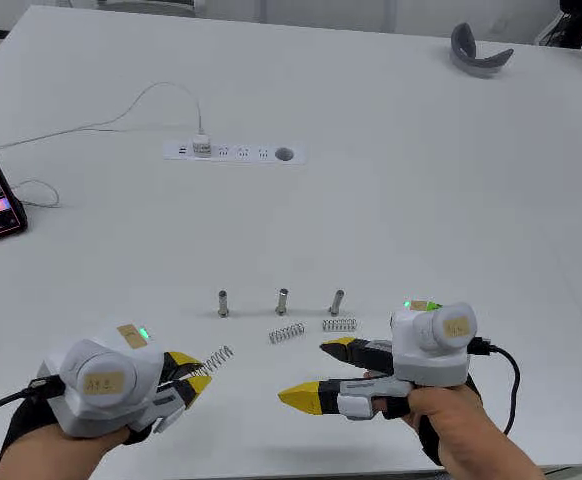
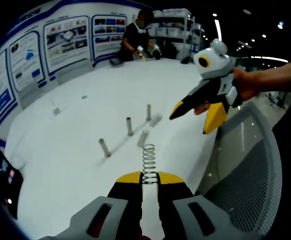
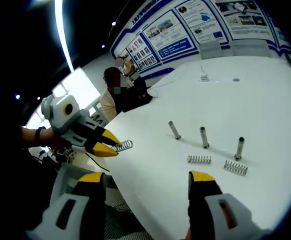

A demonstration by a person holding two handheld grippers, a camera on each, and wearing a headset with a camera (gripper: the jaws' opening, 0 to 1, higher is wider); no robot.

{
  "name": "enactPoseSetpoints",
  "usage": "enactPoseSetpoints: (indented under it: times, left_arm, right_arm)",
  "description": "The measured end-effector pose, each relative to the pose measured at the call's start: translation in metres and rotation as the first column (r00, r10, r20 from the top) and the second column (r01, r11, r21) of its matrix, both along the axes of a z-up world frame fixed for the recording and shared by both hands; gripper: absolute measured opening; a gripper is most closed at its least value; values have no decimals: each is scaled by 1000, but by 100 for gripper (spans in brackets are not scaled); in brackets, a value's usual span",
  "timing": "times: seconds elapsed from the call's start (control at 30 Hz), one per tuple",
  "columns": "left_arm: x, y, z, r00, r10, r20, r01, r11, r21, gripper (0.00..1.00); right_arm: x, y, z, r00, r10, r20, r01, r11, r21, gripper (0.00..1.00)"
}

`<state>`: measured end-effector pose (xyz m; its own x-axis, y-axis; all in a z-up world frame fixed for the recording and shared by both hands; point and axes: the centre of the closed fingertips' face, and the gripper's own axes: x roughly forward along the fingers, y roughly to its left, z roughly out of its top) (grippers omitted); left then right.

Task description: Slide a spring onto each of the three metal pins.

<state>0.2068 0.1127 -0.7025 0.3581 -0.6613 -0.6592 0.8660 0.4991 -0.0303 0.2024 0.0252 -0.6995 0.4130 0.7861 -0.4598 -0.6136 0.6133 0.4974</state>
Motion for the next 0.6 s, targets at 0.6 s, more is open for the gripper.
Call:
enactPoseSetpoints:
  times: [0.6]
  left_arm:
    - [-28,-58,22,986,-165,22,165,986,-35,10]
  right_arm:
    - [-9,16,18,999,42,-32,-37,988,148,34]
